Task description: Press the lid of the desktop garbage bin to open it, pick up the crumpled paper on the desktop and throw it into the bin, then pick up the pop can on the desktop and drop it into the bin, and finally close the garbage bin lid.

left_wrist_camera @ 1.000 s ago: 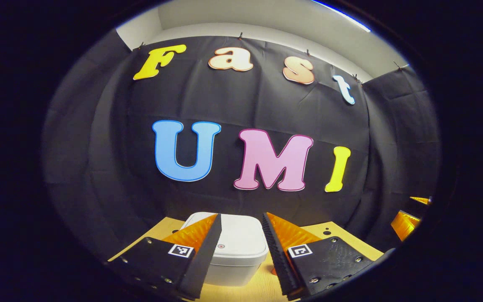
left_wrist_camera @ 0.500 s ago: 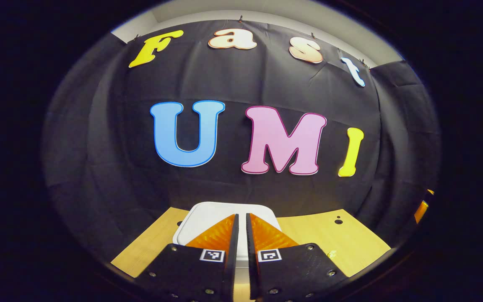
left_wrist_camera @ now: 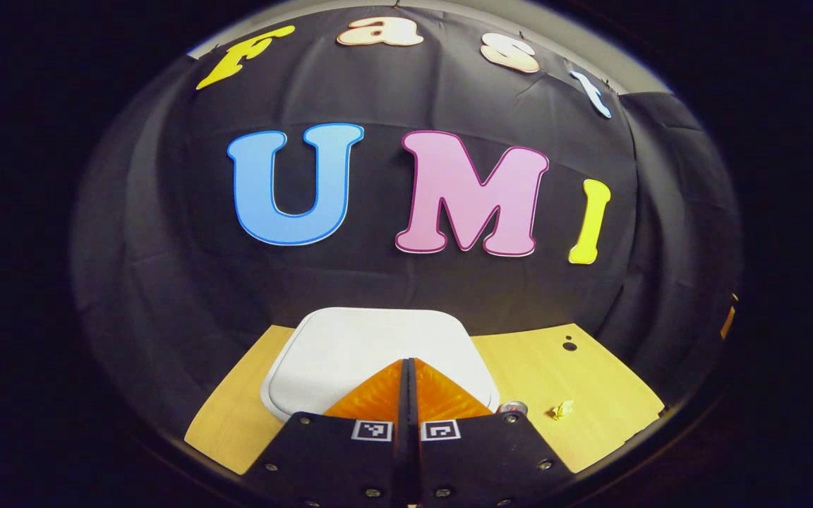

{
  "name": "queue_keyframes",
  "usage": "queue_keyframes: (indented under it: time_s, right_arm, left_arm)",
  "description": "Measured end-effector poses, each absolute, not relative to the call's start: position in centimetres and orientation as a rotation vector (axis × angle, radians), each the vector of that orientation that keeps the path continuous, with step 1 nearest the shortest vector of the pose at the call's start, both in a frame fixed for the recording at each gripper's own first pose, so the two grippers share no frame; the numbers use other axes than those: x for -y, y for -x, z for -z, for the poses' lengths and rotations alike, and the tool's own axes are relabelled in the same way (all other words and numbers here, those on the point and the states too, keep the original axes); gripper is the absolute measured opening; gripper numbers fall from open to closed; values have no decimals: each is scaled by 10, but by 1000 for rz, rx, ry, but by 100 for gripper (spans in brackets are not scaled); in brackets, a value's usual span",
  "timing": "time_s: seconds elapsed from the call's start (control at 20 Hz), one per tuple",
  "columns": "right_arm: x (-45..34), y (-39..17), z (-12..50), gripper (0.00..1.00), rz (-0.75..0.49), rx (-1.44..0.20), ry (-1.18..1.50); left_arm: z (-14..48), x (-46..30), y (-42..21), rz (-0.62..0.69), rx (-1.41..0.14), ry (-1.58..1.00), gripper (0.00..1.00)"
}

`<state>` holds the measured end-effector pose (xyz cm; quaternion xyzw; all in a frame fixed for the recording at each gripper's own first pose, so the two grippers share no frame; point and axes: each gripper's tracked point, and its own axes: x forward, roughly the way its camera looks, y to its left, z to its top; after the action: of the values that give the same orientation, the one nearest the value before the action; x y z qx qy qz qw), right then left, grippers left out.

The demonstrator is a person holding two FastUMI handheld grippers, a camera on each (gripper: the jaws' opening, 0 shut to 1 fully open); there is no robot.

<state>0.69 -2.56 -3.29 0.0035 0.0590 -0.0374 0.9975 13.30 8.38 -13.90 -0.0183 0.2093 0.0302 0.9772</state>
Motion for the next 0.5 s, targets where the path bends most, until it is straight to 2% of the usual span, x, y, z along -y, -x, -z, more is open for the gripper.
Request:
queue_keyframes:
  time_s: [0.15, 0.5]
  right_arm:
    - [29, -8, 34, 97, 84, -119, -3]
    - [29, -8, 44, 98, 82, -154, -3]
  left_arm:
    - [158, -87, -129, -68, -462, 41, 1]
    - [164, -87, -129, -51, -435, -18, 1]
